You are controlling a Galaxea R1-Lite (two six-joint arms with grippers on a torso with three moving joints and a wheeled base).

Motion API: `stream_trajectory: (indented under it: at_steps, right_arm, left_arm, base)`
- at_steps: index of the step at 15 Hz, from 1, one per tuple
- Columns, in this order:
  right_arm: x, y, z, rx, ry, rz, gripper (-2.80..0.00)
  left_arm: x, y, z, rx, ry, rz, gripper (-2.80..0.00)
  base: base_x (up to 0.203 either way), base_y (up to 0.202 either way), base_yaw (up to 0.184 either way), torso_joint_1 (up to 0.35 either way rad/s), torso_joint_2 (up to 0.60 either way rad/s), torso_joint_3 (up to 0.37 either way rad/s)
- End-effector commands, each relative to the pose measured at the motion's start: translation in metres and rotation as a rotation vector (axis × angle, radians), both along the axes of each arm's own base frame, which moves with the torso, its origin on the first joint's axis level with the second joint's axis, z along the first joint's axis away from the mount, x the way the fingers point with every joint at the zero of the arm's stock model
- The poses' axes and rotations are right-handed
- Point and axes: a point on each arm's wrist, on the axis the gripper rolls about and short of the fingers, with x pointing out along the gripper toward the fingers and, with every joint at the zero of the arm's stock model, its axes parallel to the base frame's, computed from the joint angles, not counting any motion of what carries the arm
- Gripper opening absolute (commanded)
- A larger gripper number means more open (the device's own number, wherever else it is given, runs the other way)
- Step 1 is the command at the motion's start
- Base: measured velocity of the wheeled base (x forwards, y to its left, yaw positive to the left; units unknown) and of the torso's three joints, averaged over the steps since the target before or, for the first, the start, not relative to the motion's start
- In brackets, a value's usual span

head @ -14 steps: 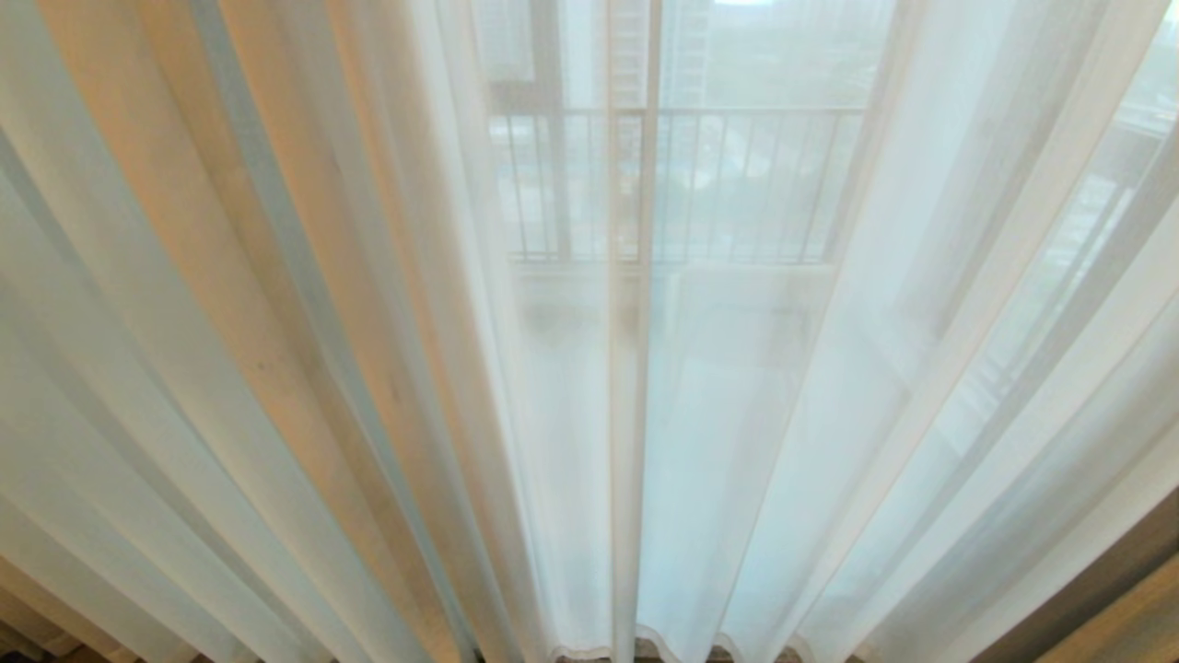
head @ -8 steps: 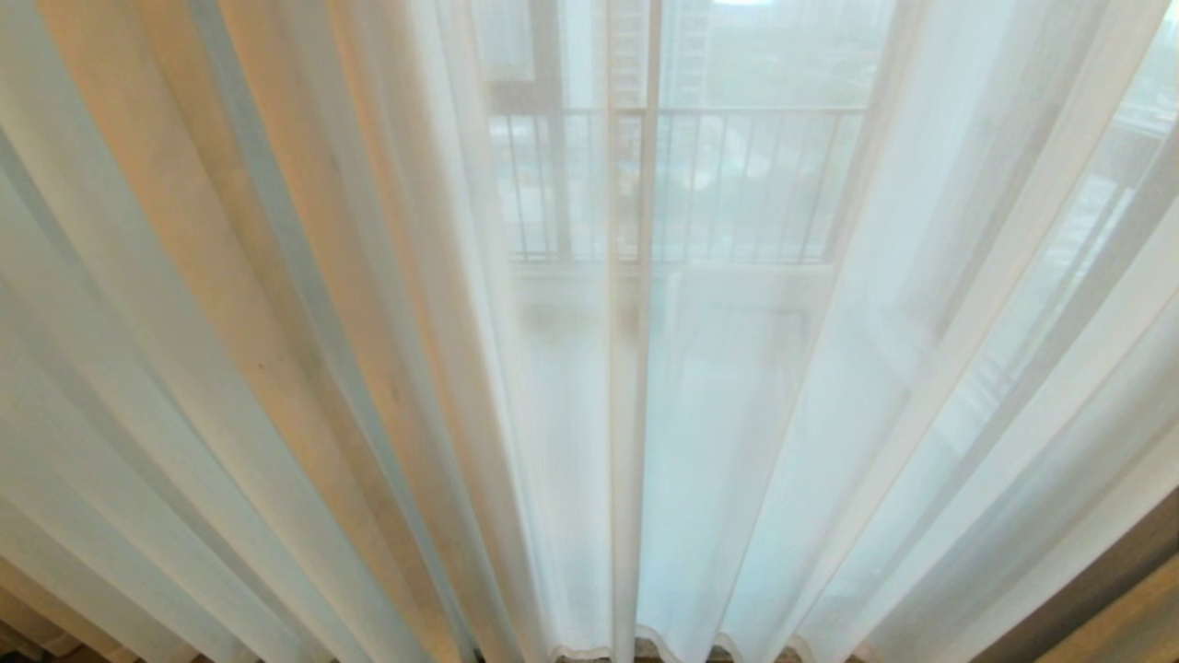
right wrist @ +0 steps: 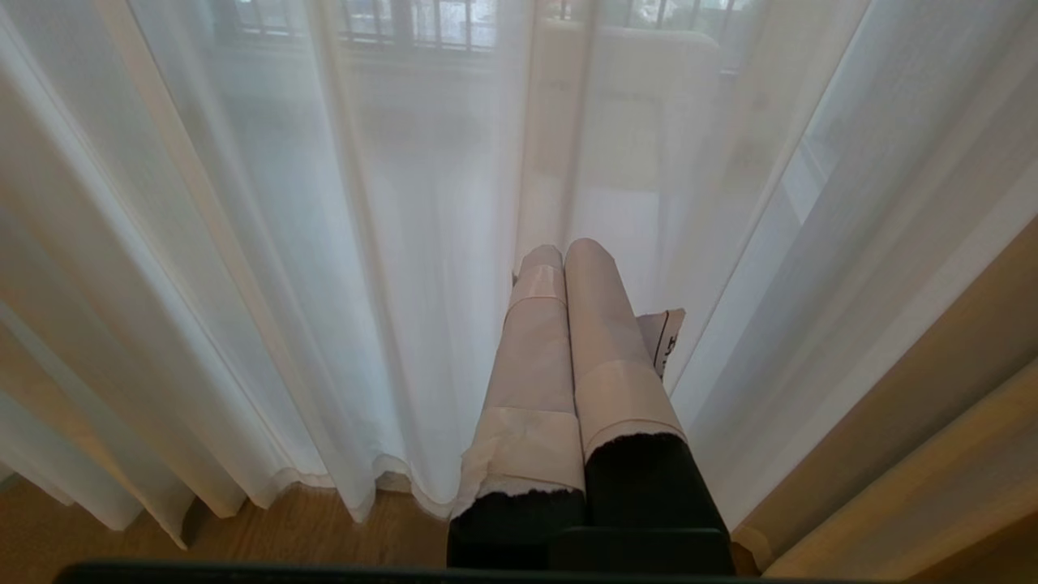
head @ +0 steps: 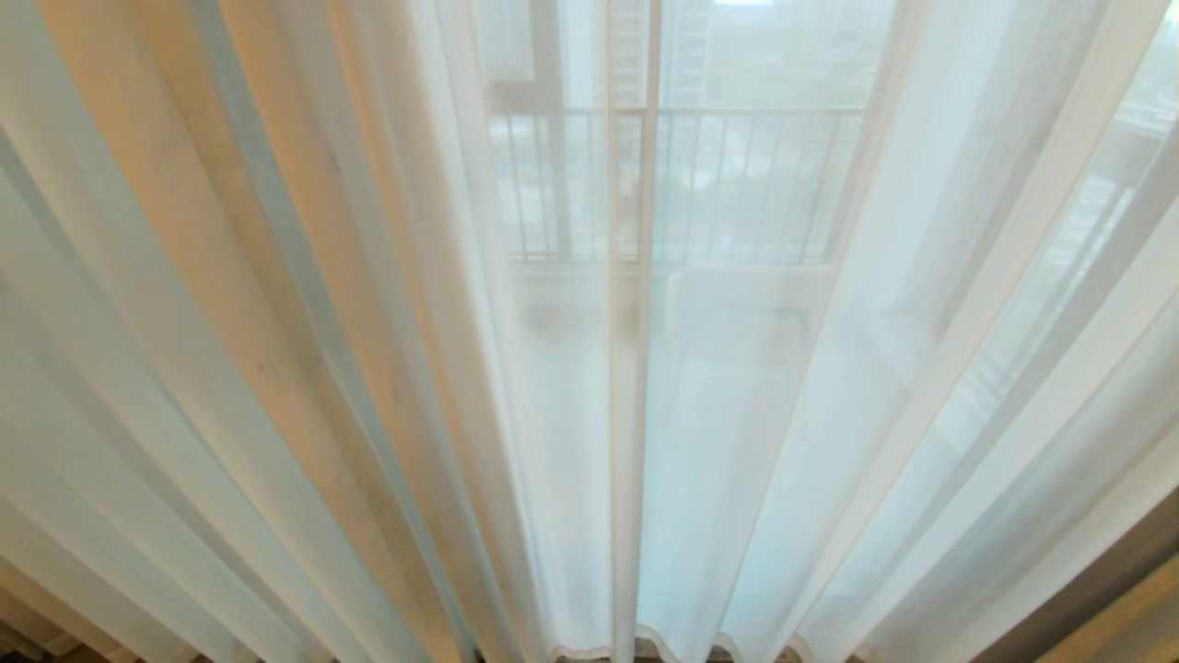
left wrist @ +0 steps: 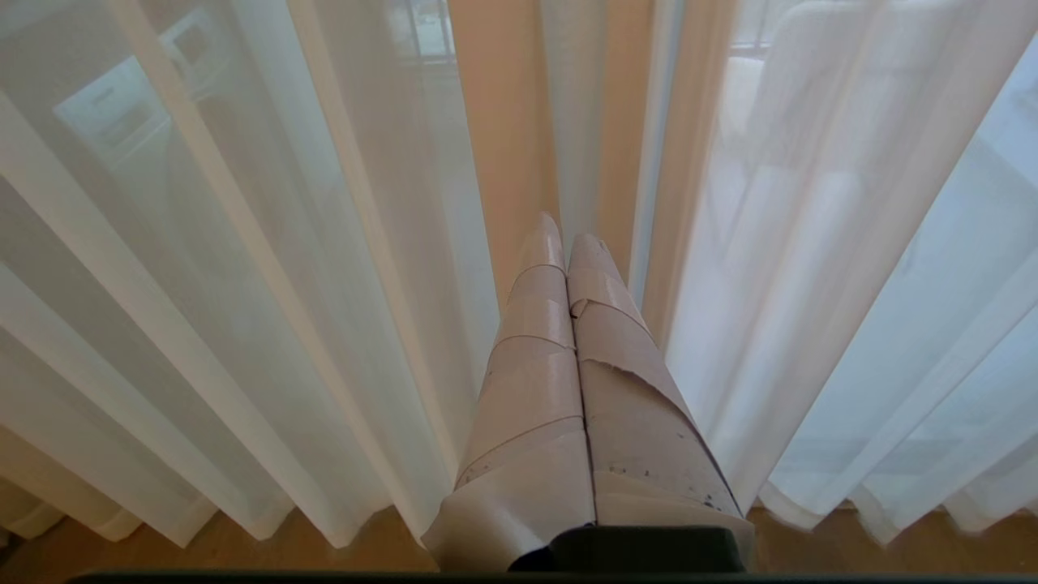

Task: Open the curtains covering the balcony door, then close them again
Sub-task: Pull the inner curtains open on both sides

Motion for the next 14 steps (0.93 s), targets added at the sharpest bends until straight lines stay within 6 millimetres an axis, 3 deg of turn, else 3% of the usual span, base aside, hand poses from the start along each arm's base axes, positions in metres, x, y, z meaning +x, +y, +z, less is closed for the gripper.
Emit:
stream_trajectory:
  at_steps: [1,14]
  right_arm:
    - [0.0000,0.0000,0.0000,-0.001,-0.001,0.001,-2.80]
    - [0.0000,0.0000,0.0000,-0.001,-0.001,0.001,-2.80]
  left_arm:
    - [0.0001,0.0000,0.0000,0.001,0.001,0.000,-2.80]
    - [0.0001,-0.0002,0.0000,-0.029,0.001,-0.009,-2.80]
  base:
    - [0.000,0.000,0.000,0.000,0.00,0.000]
    - [0.000,0.015,0.001,0.000,0.00,0.001]
